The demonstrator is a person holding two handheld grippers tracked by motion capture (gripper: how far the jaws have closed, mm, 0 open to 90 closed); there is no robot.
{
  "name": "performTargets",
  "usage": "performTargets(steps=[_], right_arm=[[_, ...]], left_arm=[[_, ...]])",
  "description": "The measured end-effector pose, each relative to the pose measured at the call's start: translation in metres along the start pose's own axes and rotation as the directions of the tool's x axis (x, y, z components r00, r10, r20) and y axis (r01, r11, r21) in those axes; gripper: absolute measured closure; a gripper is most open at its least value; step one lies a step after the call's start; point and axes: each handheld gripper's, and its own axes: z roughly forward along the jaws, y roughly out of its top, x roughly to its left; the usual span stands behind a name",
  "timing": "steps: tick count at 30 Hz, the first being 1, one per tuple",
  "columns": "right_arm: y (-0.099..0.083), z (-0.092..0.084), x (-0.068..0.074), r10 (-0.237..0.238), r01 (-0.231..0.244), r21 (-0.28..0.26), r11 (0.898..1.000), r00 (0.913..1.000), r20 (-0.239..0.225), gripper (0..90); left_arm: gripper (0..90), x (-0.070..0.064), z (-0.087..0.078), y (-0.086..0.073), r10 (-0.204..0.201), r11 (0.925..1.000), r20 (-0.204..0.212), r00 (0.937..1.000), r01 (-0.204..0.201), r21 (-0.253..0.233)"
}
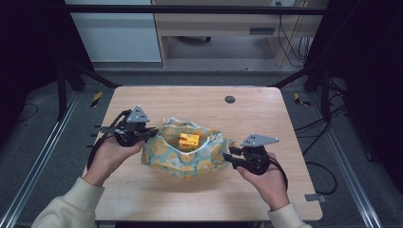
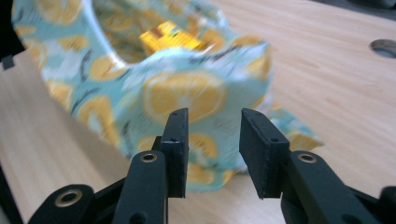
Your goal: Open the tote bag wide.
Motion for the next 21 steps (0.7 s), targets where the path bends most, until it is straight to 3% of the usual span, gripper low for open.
performTargets(steps=[7,12,16,21], right_arm=[[0.034,0.009,-0.02,0.003,-0.003,-0.005,1.0,0.9993,0.037,62.7],[0.059,0.033,-0.033,0.004,-0.006,0.031,1.0,0.9987,0.052,61.9],[0.065,0.046,-0.034,0.013,-0.015,0.044,0.999,0.9989,0.046,60.7],[0.066,0.066,-0.034,0.024,-0.026,0.104,0.994,0.9994,0.025,61.8]], left_arm=[[88.9,0.001,0.002,0.001,0.001,1.0,0.008,1.0,-0.001,0.003],[88.9,0.0,0.002,0.003,0.004,1.0,0.008,1.0,-0.004,0.008],[88.9,0.0,0.003,0.004,0.005,1.0,0.008,1.0,-0.005,0.003],[88.9,0.001,0.003,0.006,0.014,0.9998,0.008,0.9999,-0.014,0.01]])
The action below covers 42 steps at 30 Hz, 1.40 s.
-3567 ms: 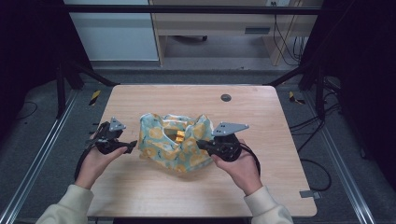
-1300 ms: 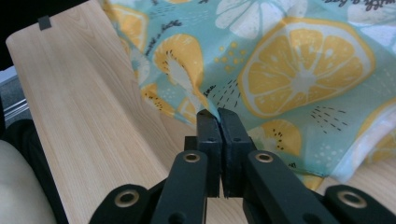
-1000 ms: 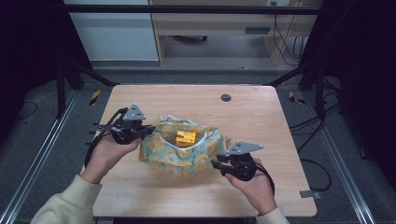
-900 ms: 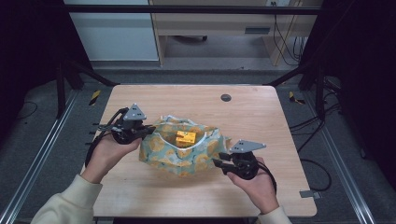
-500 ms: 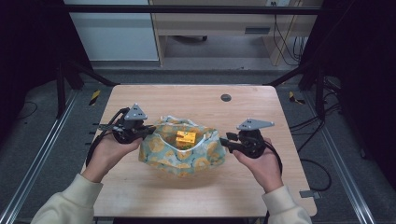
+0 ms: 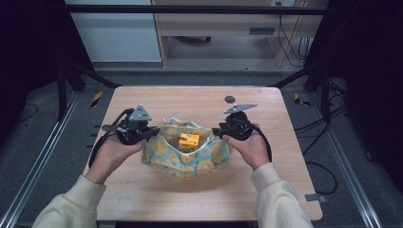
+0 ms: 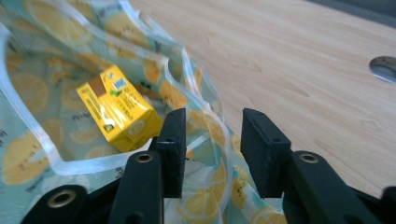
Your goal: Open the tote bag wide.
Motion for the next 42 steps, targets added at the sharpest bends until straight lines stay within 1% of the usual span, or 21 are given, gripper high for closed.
performTargets(steps=[1,2,3,4,5,7,9,13,14,15,16,17,19,20,25,27,29,30,32,37,42], right_arm=[[0.0,0.003,0.0,-0.009,0.009,0.018,1.0,1.0,0.001,63.2],[-0.002,0.007,0.0,-0.007,0.007,0.042,0.999,1.0,0.0,73.3],[-0.002,0.008,0.0,-0.009,0.01,0.048,0.999,0.9999,-0.006,79.6],[-0.003,0.008,0.001,-0.014,0.014,0.052,0.999,0.9999,-0.009,85.7],[-0.003,0.007,0.002,-0.026,0.026,0.048,0.998,0.9997,-0.006,89.4],[-0.003,0.005,0.003,-0.028,0.028,0.038,0.999,0.9996,-0.005,90.0],[-0.002,-0.001,0.004,-0.034,0.034,0.005,0.999,0.9994,-0.002,90.0],[-0.002,-0.02,0.009,-0.04,0.04,-0.066,0.997,0.9992,-0.006,90.0],[-0.006,-0.031,0.013,-0.045,0.044,-0.085,0.995,0.9989,-0.014,90.0],[-0.006,-0.031,0.013,-0.045,0.044,-0.085,0.995,0.9989,-0.014,90.0],[-0.009,-0.035,0.015,-0.054,0.052,-0.095,0.994,0.9983,-0.021,90.0],[-0.013,-0.039,0.017,-0.059,0.057,-0.097,0.994,0.998,-0.021,90.0],[-0.028,-0.051,0.022,-0.063,0.059,-0.112,0.992,0.9975,-0.034,90.0],[-0.028,-0.051,0.022,-0.063,0.059,-0.112,0.992,0.9975,-0.034,90.0],[-0.046,-0.064,0.027,-0.056,0.049,-0.146,0.988,0.9972,-0.049,90.0],[-0.055,-0.067,0.031,-0.056,0.046,-0.146,0.988,0.9966,-0.06,90.0],[-0.058,-0.067,0.031,-0.059,0.049,-0.145,0.988,0.9962,-0.063,90.0],[-0.064,-0.067,0.033,-0.057,0.046,-0.137,0.989,0.9958,-0.071,90.0],[-0.068,-0.066,0.034,-0.054,0.043,-0.135,0.99,0.9958,-0.074,90.0],[-0.08,-0.057,0.036,-0.045,0.036,-0.101,0.994,0.9955,-0.083,90.0],[-0.087,-0.05,0.037,-0.044,0.037,-0.072,0.997,0.9949,-0.091,90.0]], left_arm=[[88.9,0.0,0.0,0.0,0.0,1.0,0.0,1.0,0.0,-0.002],[88.9,0.0,0.0,0.0,-0.006,0.9999,-0.001,1.0,0.006,-0.008],[88.9,0.001,-0.001,0.0,-0.001,1.0,-0.002,1.0,0.001,-0.003],[88.9,0.001,-0.001,-0.001,-0.006,0.9999,-0.002,1.0,0.006,-0.01],[88.9,0.001,-0.002,-0.001,-0.008,0.9999,-0.002,1.0,0.008,-0.01],[88.9,0.002,-0.004,-0.001,-0.011,0.9997,-0.007,0.9999,0.011,-0.022],[88.9,0.002,-0.007,-0.002,-0.012,0.9994,-0.009,0.9999,0.012,-0.031],[88.8,0.001,-0.015,-0.005,-0.004,0.9991,-0.011,0.9999,0.003,-0.041],[88.7,0.0,-0.017,-0.006,-0.006,0.9989,-0.011,0.9999,0.005,-0.047],[88.7,-0.001,-0.019,-0.008,-0.001,0.999,-0.006,1.0,0.001,-0.045],[88.7,-0.003,-0.02,-0.011,-0.003,0.9986,-0.002,1.0,0.003,-0.052],[88.8,-0.004,-0.021,-0.015,0.003,0.9989,0.002,1.0,-0.003,-0.047],[88.8,-0.007,-0.022,-0.021,0.004,0.9988,0.01,0.9999,-0.004,-0.049],[88.8,-0.008,-0.023,-0.023,0.005,0.9987,0.012,0.9999,-0.005,-0.05],[88.7,-0.016,-0.024,-0.035,-0.002,0.9976,0.034,0.9994,0.004,-0.069],[88.8,-0.018,-0.024,-0.038,0.0,0.9975,0.043,0.9991,0.003,-0.07],[88.8,-0.021,-0.022,-0.042,0.006,0.998,0.048,0.9988,-0.002,-0.064],[88.7,-0.022,-0.021,-0.045,0.007,0.9982,0.051,0.9987,-0.004,-0.06],[88.8,-0.024,-0.017,-0.05,0.003,0.9988,0.059,0.9983,0.0,-0.05],[88.7,-0.024,-0.004,-0.062,-0.011,0.9998,0.073,0.9973,0.012,-0.019],[88.7,-0.025,0.002,-0.071,-0.012,0.9999,0.077,0.9969,0.012,0.0]])
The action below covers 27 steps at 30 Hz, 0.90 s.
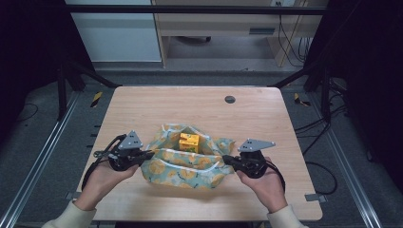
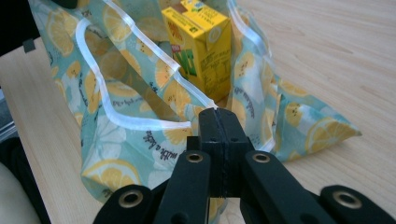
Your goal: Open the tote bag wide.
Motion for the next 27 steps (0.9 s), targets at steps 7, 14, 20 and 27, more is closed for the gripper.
performTargets(steps=[7,14,20,27], right_arm=[[-0.01,0.007,0.002,0.004,-0.004,0.03,1.0,0.9999,-0.01,90.0],[-0.012,0.011,0.001,0.005,-0.004,0.04,0.999,0.9999,-0.016,90.0],[-0.013,0.012,0.001,0.011,-0.01,0.048,0.999,0.9999,-0.013,90.0],[-0.014,0.014,0.0,0.015,-0.014,0.055,0.998,0.9998,-0.011,89.8]], left_arm=[[88.6,-0.001,0.008,-0.008,-0.006,0.9997,0.01,0.9999,0.006,0.023],[88.5,-0.001,0.014,-0.01,-0.01,0.9995,0.013,0.9999,0.01,0.03],[88.5,0.0,0.019,-0.013,-0.017,0.9989,0.015,0.9997,0.016,0.045],[88.4,0.001,0.022,-0.014,-0.014,0.9983,0.015,0.9998,0.013,0.057]])
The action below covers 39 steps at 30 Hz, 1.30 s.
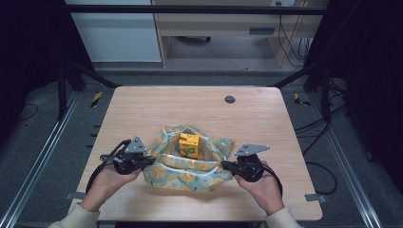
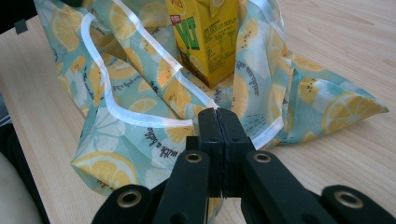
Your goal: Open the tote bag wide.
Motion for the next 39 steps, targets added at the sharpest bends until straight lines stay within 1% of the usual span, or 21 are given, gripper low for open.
performTargets(steps=[3,4,5,8,13,15,19,20,23,24,26,29,33,35,37,38,39], right_arm=[[0.0,0.001,0.0,-0.005,0.005,0.003,1.0,1.0,0.0,86.7],[0.0,0.001,0.0,-0.001,0.001,0.009,1.0,1.0,0.002,79.8],[0.0,0.001,0.0,-0.001,0.001,0.009,1.0,1.0,0.002,79.8],[0.002,0.0,-0.001,0.001,-0.001,0.013,1.0,1.0,0.008,75.5],[0.012,-0.004,-0.004,0.005,-0.005,0.008,1.0,0.9997,0.022,66.5],[0.017,-0.005,-0.005,0.001,-0.002,0.009,1.0,0.9997,0.026,65.2],[0.029,-0.008,-0.008,-0.003,0.003,-0.007,1.0,0.9995,0.032,62.7],[0.036,-0.008,-0.01,-0.012,0.012,-0.007,1.0,0.9992,0.038,61.5],[0.041,-0.007,-0.011,-0.009,0.009,-0.011,1.0,0.9991,0.042,60.1],[0.047,-0.005,-0.014,-0.013,0.014,-0.011,1.0,0.9989,0.045,59.8],[0.048,-0.004,-0.015,-0.009,0.009,-0.009,1.0,0.9989,0.047,59.8],[0.055,0.005,-0.022,-0.002,0.002,-0.001,1.0,0.9984,0.056,58.9],[0.062,0.018,-0.031,-0.007,0.007,-0.004,1.0,0.9981,0.061,53.0],[0.065,0.025,-0.033,-0.014,0.014,0.007,1.0,0.9975,0.07,50.8],[0.067,0.032,-0.035,-0.011,0.01,0.013,1.0,0.9979,0.064,50.2],[0.068,0.038,-0.035,-0.018,0.016,0.024,1.0,0.9974,0.07,50.0],[0.068,0.038,-0.035,-0.018,0.016,0.024,1.0,0.9974,0.07,50.0]], left_arm=[[88.4,0.001,0.0,0.0,-0.001,1.0,0.001,1.0,0.001,0.001],[88.4,0.001,0.001,0.0,-0.002,1.0,0.002,1.0,0.002,0.001],[88.4,0.0,0.001,0.0,-0.001,1.0,0.004,1.0,0.001,0.002],[88.3,0.0,0.002,0.0,0.002,1.0,0.004,1.0,-0.002,0.001],[88.3,-0.002,0.004,-0.002,0.004,1.0,0.005,1.0,-0.004,0.006],[88.3,-0.003,0.006,-0.003,0.006,0.9999,0.01,0.9999,-0.006,0.009],[88.2,-0.006,0.009,-0.006,0.012,0.9997,0.012,0.9998,-0.013,0.02],[88.1,-0.006,0.01,-0.007,0.013,0.9997,0.013,0.9998,-0.013,0.02],[88.1,-0.006,0.011,-0.01,0.011,0.9997,0.014,0.9998,-0.011,0.022],[88.1,-0.006,0.012,-0.011,0.01,0.9996,0.014,0.9999,-0.01,0.025],[88.1,-0.006,0.015,-0.013,0.009,0.9996,0.015,0.9998,-0.009,0.027],[88.1,-0.006,0.018,-0.017,0.006,0.9993,0.023,0.9997,-0.006,0.038],[88.1,-0.007,0.023,-0.021,0.007,0.999,0.027,0.9996,-0.008,0.045],[88.1,-0.008,0.025,-0.022,0.006,0.999,0.029,0.9996,-0.007,0.045],[88.1,-0.009,0.026,-0.022,0.015,0.9985,0.03,0.9994,-0.017,0.053],[88.1,-0.01,0.026,-0.022,0.016,0.9985,0.032,0.9994,-0.018,0.052],[88.1,-0.01,0.026,-0.022,0.016,0.9987,0.032,0.9994,-0.018,0.048]])
